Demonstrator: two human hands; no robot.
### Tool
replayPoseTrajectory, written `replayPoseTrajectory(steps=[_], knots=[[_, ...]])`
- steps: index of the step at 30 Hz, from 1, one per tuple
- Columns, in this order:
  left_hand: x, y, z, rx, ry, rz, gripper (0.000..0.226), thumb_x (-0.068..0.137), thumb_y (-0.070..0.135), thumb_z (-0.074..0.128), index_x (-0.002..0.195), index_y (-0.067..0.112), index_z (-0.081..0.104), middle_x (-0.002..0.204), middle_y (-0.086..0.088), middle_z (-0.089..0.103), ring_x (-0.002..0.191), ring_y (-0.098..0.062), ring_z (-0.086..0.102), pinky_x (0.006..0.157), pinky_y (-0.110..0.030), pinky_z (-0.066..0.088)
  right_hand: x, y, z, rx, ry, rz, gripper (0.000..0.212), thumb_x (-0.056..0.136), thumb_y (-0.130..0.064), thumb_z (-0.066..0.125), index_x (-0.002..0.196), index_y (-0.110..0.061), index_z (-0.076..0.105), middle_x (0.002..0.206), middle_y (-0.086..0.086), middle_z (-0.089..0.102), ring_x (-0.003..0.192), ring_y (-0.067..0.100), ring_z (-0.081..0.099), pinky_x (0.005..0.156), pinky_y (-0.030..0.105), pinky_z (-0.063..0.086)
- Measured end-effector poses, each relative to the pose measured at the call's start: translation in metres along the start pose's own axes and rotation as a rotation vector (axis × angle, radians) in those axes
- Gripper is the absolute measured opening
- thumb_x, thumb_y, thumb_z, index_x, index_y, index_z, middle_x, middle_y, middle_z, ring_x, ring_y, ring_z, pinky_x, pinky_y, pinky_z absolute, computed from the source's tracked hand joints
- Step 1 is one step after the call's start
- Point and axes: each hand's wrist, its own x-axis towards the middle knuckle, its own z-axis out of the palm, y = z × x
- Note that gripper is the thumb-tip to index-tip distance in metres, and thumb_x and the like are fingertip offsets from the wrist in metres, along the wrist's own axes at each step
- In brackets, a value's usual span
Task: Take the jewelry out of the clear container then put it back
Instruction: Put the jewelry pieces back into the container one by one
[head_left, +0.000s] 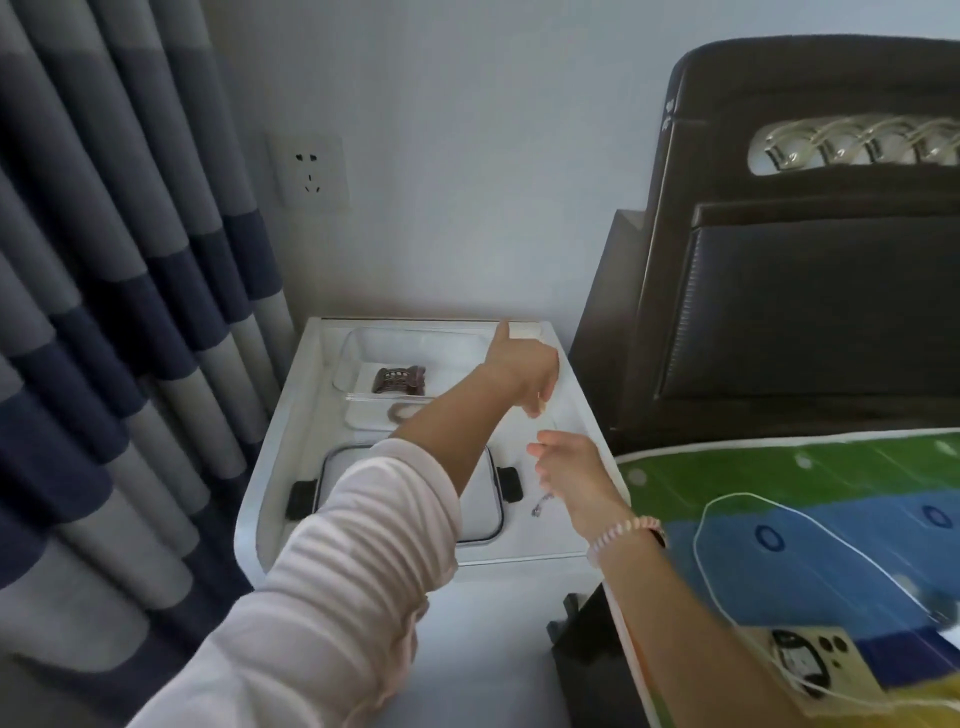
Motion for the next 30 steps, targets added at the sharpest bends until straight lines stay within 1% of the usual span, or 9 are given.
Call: replayPoseTrajectory(steps=[3,5,7,10,15,18,23,27,30], knots=[[0.01,0.004,0.012,0.055,-0.067,-0.03,0.023,0.075,0.033,0.082,0.089,0.025,0.066,0.099,0.002,0.07,0.107,-0.02,0.061,0.112,-0.053,0.018,0.007,0.008,-0.001,-0.26,-0.011,-0.064,0.036,0.087,0.008,0.037,0.068,-0.02,0.049,0.068,-0.007,0.046,0.058,0.013,0.04,0.052,0.023,0.029],[0.015,0.004,0.018,0.062,-0.104,-0.048,0.024,0.074,0.032,0.083,0.09,0.025,0.068,0.097,0.002,0.07,0.104,-0.021,0.061,0.11,-0.051,0.018,0.005,0.012,-0.001,-0.382,-0.004,-0.105,0.039,0.087,0.005,0.037,0.095,-0.02,0.065,0.09,-0.008,0.062,0.074,0.017,0.056,0.053,0.024,0.037],[0.019,0.004,0.023,0.065,-0.137,-0.065,0.024,0.073,0.031,0.083,0.091,0.025,0.067,0.096,0.001,0.07,0.102,-0.021,0.061,0.109,-0.051,0.018,0.003,0.012,0.001,-0.408,-0.023,-0.11,0.056,0.089,0.004,0.035,0.137,-0.021,0.051,0.129,-0.005,0.058,0.095,0.016,0.06,0.054,0.019,0.044],[0.023,0.001,0.029,0.063,-0.15,-0.097,0.025,0.072,0.031,0.083,0.087,0.026,0.064,0.091,0.003,0.067,0.101,-0.022,0.062,0.108,-0.05,0.018,0.001,0.013,0.005,-0.419,-0.035,-0.111,0.057,0.093,0.001,0.037,0.146,-0.019,0.04,0.14,0.007,0.049,0.081,0.012,0.057,0.043,0.011,0.043],[0.023,-0.005,0.031,0.057,-0.103,-0.073,0.044,0.075,0.039,0.082,0.114,0.026,0.066,0.104,0.002,0.067,0.11,-0.021,0.059,0.108,-0.046,0.022,-0.002,0.011,0.01,-0.654,0.031,-0.197,0.037,0.087,0.005,0.044,0.122,0.007,0.056,0.12,0.025,0.057,0.1,0.035,0.059,0.09,0.047,0.053],[-0.001,-0.017,0.017,-0.073,0.069,-0.039,0.048,0.081,0.039,0.076,0.127,0.031,0.062,0.12,0.002,0.065,0.116,-0.023,0.054,0.101,-0.039,0.033,-0.004,0.014,0.005,-0.659,-0.014,-0.216,0.052,0.089,0.003,0.047,0.141,-0.006,0.045,0.145,0.013,0.046,0.132,0.027,0.045,0.11,0.04,0.04],[-0.104,-0.056,0.016,-0.402,0.333,-0.059,0.053,0.076,0.04,0.079,0.124,0.026,0.064,0.122,0.001,0.065,0.111,-0.025,0.057,0.092,-0.037,0.049,-0.014,0.014,0.001,-0.763,-0.098,-0.472,0.058,0.089,-0.031,0.062,0.143,-0.019,0.045,0.154,0.002,0.037,0.143,0.017,0.03,0.115,0.029,0.026],[-0.182,-0.085,0.027,-0.298,-0.07,-0.116,0.1,0.057,0.066,0.08,0.143,0.029,0.043,0.14,0.006,0.055,0.128,-0.02,0.051,0.102,-0.037,0.045,-0.021,0.014,0.005,-0.862,-0.457,-0.513,0.093,0.068,-0.069,0.068,0.148,-0.041,0.03,0.163,-0.01,0.008,0.15,0.007,-0.003,0.123,0.041,0.011],[-0.21,-0.09,0.048,-0.023,-0.418,-0.154,0.139,0.046,0.08,0.074,0.156,0.021,0.013,0.159,-0.008,0.028,0.146,-0.03,0.027,0.12,-0.049,0.015,-0.023,0.022,0.01,-1.159,-0.5,-0.594,0.114,0.058,-0.08,0.065,0.152,-0.039,0.017,0.164,-0.007,-0.003,0.151,0.014,-0.012,0.122,0.049,0.001]])
